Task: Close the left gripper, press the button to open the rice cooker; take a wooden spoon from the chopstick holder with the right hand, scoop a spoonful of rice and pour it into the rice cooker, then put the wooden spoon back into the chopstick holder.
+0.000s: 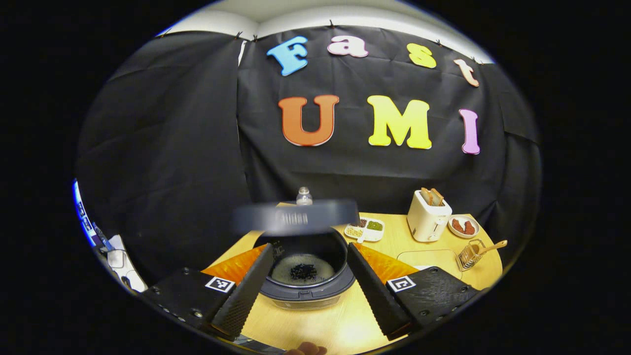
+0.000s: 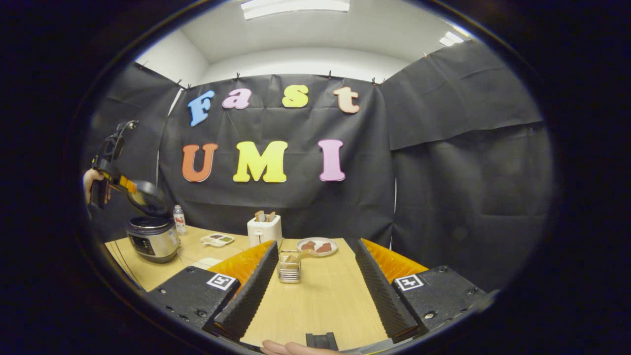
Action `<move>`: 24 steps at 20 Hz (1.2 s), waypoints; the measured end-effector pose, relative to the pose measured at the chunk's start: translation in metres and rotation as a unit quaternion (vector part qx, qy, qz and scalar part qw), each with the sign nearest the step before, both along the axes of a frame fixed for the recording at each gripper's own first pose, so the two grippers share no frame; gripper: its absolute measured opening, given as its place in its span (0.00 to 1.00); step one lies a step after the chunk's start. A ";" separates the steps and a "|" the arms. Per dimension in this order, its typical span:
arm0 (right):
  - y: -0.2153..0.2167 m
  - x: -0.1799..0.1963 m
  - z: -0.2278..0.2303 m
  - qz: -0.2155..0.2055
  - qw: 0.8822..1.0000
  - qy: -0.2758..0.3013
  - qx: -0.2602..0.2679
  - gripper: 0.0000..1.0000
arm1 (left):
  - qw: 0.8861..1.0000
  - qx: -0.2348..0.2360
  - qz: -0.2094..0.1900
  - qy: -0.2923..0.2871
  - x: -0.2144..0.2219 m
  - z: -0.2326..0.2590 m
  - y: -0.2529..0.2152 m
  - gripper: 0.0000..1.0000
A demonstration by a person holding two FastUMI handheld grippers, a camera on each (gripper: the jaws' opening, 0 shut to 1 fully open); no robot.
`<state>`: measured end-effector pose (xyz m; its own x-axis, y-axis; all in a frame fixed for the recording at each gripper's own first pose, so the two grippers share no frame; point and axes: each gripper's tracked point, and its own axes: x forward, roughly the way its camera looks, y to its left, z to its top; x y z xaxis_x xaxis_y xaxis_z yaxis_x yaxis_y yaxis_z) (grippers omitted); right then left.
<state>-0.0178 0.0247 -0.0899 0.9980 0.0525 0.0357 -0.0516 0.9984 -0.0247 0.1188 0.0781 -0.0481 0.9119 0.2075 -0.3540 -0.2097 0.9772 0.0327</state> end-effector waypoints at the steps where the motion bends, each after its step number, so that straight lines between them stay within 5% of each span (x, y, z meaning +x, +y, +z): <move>1: 0.002 0.001 -0.004 0.002 1.000 0.005 -0.001 1.00 | 1.000 0.006 -0.003 -0.015 -0.004 0.010 -0.006 0.96; 15: 0.045 0.068 -0.073 0.050 0.997 0.048 0.022 1.00 | 0.988 0.010 -0.050 -0.143 -0.123 0.034 -0.079 0.97; 24: 0.042 0.175 -0.129 -0.004 0.997 0.080 -0.010 1.00 | 0.984 -0.001 -0.047 -0.170 -0.170 0.028 -0.089 0.97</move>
